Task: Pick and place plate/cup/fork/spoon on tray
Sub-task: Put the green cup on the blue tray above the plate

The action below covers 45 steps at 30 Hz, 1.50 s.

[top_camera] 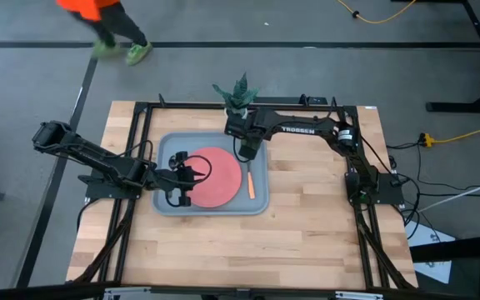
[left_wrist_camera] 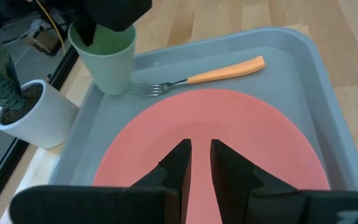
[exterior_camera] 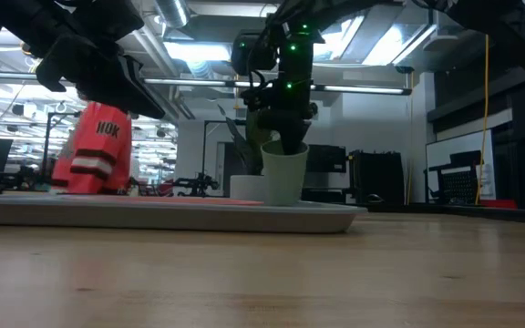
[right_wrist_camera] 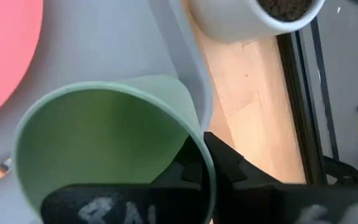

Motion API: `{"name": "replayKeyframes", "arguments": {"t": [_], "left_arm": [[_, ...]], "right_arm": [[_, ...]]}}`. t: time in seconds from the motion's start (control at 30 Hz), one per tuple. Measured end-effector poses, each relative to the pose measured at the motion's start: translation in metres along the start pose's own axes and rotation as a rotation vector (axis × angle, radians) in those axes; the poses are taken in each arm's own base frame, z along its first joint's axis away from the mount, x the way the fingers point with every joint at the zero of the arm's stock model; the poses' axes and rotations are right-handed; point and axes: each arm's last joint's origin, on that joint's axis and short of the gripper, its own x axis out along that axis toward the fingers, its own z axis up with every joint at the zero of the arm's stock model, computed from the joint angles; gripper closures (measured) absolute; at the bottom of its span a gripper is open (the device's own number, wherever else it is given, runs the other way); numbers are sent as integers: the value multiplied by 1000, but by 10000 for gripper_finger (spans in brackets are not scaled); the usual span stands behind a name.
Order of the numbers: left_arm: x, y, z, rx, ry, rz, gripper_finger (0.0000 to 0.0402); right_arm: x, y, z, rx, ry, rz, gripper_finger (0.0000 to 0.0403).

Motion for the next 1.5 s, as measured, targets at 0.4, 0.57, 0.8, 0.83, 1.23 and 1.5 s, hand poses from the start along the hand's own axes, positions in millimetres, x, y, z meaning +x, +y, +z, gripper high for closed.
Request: {"name": "replayKeyframes", "arguments": {"t": [0.4,0.57,0.8,0.83,1.23,1.5], "left_arm": [[0,0,0,-1,0,1,348],[0,0,0,-1,0,1,348],[0,0,0,-3,0,1,348],[0,0,0,-2,0,1,348],[0,1,0,-3,1,28,348],[0,1,0,-2,0,29,348]], "right_arm": [[-8,18,-9,-47,58,19,401],[-9,19,-11,-46,68,10,401],[-8,16,-10,2,65,-4,401],[-8,15,-10,5,57,-37,401],[-18,16,12,-10,-131,45,401],[-17,16,17,-3,-176,58,401]]}}
